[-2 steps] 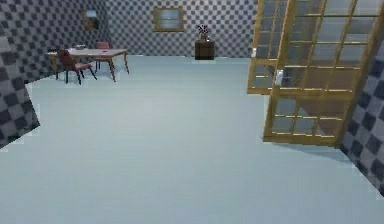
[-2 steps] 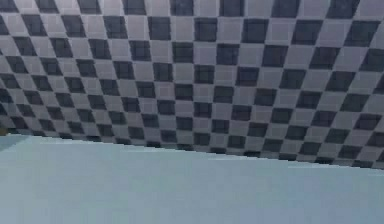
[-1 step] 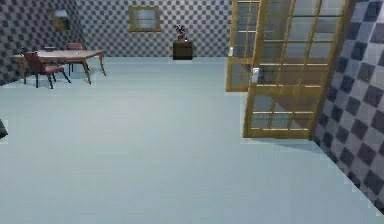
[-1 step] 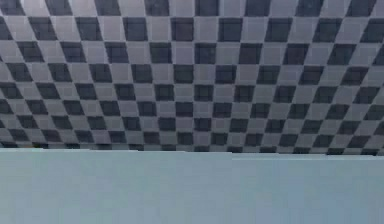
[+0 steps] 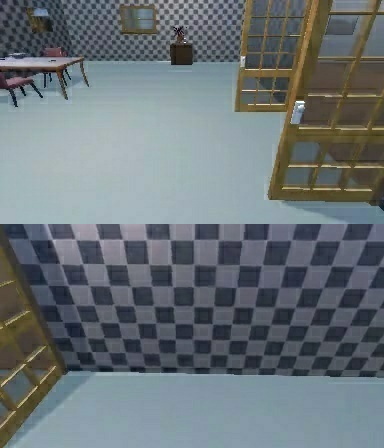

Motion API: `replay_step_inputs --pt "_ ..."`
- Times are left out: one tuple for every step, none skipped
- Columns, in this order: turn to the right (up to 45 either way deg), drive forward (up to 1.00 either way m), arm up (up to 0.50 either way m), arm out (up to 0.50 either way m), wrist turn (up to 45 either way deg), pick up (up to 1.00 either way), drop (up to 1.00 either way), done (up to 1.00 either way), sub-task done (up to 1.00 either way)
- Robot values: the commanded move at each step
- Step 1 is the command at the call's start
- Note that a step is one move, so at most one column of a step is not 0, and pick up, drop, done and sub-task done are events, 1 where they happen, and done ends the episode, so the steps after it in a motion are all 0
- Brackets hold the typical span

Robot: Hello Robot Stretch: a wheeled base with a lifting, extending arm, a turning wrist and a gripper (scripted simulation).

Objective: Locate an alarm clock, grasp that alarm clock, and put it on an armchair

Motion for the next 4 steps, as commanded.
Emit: replay_step_inputs --pt "0.0 1.00 0.00 0.00 0.0 0.00 0.00 0.00 0.00" --pt "3.0 0.00 0.00 0.00 0.0 0.00 0.00 0.00 0.00" --pt "0.0 1.00 0.00 0.00 0.0 0.00 0.00 0.00 0.00" --pt "0.0 1.00 0.00 0.00 0.0 0.00 0.00 0.00 0.00"
